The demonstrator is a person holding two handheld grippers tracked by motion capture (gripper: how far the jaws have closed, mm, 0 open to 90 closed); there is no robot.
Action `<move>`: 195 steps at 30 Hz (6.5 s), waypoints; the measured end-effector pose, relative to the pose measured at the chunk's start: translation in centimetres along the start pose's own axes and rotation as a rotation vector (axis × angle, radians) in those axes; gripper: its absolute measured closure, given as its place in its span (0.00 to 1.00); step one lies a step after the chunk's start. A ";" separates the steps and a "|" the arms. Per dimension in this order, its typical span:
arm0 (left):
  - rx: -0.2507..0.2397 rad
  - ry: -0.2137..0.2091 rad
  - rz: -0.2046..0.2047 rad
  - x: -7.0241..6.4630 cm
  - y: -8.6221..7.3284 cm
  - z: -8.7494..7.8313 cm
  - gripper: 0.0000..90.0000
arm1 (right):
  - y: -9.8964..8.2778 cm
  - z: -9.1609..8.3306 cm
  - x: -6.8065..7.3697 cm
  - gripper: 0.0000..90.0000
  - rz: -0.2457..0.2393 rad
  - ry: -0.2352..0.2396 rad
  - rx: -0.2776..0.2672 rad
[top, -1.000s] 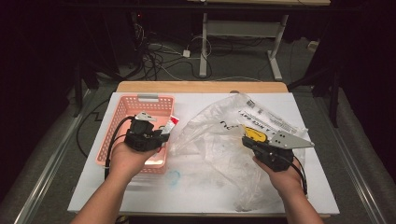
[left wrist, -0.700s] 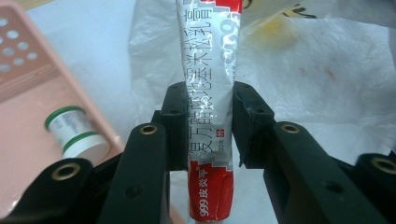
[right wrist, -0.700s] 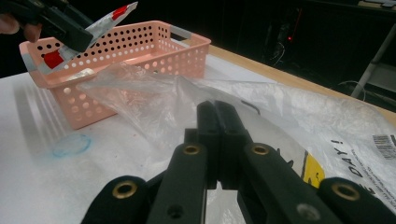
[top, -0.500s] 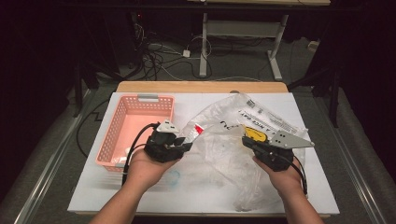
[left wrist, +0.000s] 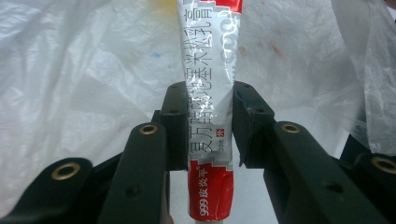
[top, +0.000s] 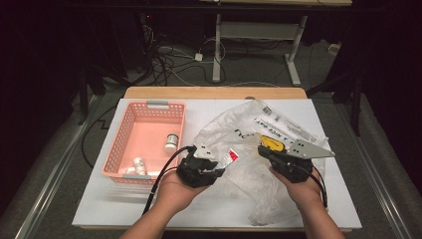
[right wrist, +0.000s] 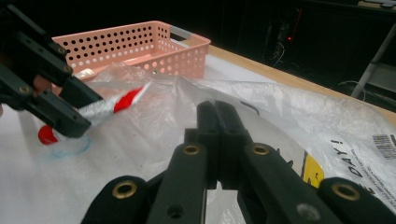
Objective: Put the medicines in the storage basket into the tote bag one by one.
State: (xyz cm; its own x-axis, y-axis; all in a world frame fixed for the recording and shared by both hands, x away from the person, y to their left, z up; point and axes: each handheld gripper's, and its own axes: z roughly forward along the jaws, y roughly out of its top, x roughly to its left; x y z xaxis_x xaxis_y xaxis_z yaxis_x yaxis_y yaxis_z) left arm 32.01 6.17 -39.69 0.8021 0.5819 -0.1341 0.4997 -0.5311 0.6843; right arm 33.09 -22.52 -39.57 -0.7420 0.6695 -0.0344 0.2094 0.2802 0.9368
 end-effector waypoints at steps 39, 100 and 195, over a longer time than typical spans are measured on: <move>-0.026 0.059 -0.007 -0.7 4.3 10.9 0.75 | 0.6 -0.3 0.1 1.00 0.000 0.002 -0.051; -0.107 -0.008 -0.030 -0.5 -3.8 -0.4 0.00 | -0.1 -0.7 -0.6 1.00 0.009 -0.015 -0.028; 0.115 0.234 -0.481 19.0 -2.2 -1.5 0.30 | -0.1 -0.8 -1.0 1.00 0.018 -0.019 -0.033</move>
State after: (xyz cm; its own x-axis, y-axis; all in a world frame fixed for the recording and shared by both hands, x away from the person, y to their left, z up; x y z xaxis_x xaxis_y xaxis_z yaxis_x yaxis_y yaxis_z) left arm 45.71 19.34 -42.65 0.3868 0.8903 -0.2403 0.8351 -0.2277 0.5007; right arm 33.28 -23.72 -39.39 -0.7262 0.6871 -0.0236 0.2016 0.2456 0.9482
